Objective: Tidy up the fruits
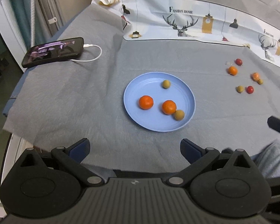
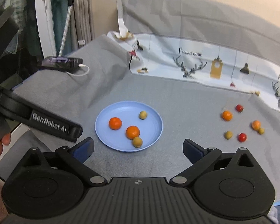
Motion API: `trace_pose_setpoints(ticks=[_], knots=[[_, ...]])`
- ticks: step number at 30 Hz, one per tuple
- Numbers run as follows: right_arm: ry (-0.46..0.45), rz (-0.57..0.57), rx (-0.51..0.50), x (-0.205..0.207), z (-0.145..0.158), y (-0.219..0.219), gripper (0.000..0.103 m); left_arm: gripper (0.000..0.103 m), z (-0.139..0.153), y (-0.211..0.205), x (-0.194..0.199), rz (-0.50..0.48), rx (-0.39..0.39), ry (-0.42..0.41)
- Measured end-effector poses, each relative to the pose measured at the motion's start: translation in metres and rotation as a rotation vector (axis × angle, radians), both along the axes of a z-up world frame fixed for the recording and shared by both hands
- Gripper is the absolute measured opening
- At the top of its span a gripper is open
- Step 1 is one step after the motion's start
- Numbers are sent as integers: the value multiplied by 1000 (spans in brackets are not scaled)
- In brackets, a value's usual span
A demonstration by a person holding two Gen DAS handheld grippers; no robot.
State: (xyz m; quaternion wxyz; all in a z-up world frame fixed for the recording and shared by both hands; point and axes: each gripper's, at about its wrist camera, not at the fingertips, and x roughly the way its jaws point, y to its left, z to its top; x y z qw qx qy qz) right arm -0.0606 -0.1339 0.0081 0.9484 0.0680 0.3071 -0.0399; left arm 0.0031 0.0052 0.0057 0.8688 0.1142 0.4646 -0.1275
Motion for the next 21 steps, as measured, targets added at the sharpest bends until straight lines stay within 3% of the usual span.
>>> trace_pose_setpoints(ticks=[10,21], knots=[[-85,-8,-39,-40,20,14,102,103,27,14,-44,8,-27,-92],[-102,-20,-52,-47,23,18,102,103,29,17,-54,9,-13,-121]])
